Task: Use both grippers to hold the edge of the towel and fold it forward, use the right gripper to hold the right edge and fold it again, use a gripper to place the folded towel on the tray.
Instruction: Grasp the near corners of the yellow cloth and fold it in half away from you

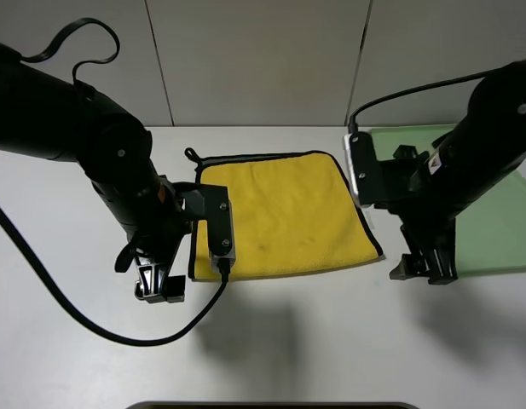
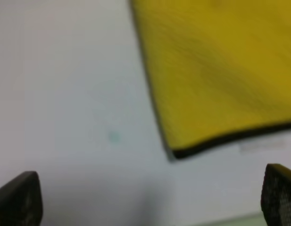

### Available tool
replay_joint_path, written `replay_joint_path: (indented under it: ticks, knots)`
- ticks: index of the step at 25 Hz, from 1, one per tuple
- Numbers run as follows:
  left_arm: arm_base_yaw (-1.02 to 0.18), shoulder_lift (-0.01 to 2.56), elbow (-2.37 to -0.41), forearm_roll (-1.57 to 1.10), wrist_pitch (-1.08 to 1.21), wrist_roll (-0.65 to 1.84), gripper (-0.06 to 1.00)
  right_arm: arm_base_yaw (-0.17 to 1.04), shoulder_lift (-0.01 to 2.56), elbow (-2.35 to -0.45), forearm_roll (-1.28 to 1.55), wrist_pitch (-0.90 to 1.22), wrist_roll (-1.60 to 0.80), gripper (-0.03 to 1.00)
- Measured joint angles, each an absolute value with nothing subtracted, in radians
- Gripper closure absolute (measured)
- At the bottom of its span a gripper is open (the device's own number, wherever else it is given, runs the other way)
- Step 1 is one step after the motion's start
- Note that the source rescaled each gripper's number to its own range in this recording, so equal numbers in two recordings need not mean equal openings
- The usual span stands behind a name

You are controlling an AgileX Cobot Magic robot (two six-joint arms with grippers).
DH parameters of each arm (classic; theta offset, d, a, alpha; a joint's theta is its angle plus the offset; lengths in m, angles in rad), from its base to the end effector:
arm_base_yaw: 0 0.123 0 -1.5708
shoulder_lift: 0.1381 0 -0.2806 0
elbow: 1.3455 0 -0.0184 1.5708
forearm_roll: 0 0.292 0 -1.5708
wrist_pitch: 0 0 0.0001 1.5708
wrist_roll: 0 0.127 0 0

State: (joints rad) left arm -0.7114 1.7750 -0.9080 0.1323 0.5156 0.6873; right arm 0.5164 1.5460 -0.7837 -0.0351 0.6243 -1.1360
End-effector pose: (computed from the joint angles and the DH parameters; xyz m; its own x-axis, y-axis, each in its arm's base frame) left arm 0.2702 -0.2220 0.0732 -0.0472 0.9881 -0.1465 0.9669 0.0820 0.2416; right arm 0.2666 0.1484 0.1113 0.1180 -0.9891 -0.0879 -0.9627 -0.0922 -0.2543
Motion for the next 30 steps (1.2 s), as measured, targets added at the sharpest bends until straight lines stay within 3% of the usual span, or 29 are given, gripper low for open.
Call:
replay_joint_path:
  ticks: [5,30]
  knots:
    - [-0.711,1.786,-0.911,0.132,0.505,0.704,-0.04,0.564,1.630,-0.784,-0.078,0.594,-1.136,-0.03]
    - [-0.711,1.855,-0.912,0.136,0.436,0.815,-0.04,0.564,1.848,-0.786,-0.177,0.426,-1.142,-0.03]
